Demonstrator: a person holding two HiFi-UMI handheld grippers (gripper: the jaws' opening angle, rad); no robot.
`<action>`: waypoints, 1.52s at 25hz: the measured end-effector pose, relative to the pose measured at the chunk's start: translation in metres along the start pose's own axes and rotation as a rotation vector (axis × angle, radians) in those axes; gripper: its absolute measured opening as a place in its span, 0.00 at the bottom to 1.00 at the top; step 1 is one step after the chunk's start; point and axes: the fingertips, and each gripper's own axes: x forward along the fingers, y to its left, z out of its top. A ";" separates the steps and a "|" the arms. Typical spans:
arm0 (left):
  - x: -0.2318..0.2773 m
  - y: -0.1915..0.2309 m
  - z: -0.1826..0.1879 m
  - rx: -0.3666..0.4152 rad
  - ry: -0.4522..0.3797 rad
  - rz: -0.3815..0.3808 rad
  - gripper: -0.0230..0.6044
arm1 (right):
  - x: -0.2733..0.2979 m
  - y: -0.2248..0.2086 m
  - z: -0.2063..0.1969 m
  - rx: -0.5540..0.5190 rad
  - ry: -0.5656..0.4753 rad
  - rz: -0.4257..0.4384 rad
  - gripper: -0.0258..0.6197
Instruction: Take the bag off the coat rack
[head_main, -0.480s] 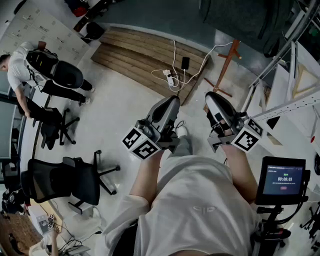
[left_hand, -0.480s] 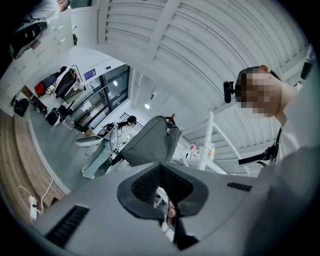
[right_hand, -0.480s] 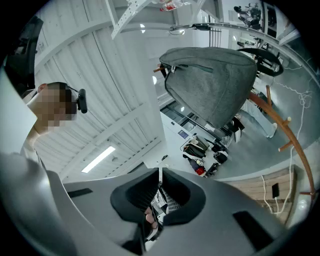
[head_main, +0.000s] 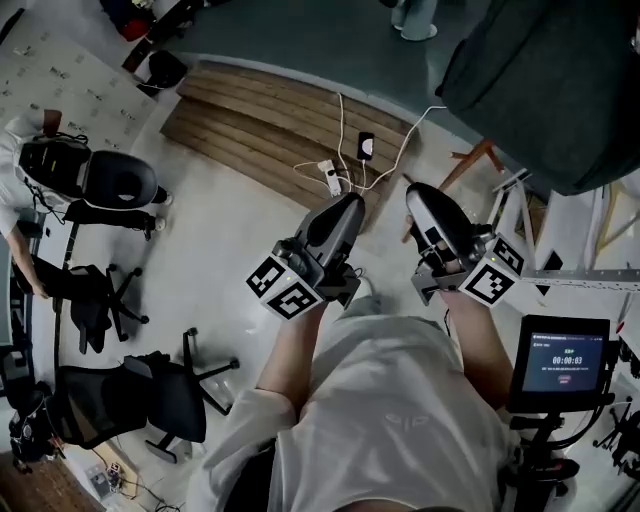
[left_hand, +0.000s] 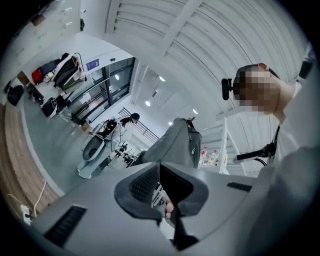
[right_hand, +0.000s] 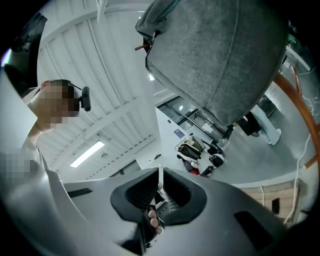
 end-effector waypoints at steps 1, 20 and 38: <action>0.011 0.010 0.002 0.000 0.010 -0.013 0.05 | 0.008 -0.008 0.005 -0.007 -0.003 0.002 0.06; 0.155 -0.033 0.120 0.188 -0.104 -0.315 0.18 | 0.051 0.095 0.176 -0.394 -0.156 0.242 0.10; 0.327 -0.092 0.104 0.483 0.009 -0.578 0.53 | -0.142 0.051 0.347 -0.854 -0.473 -0.310 0.45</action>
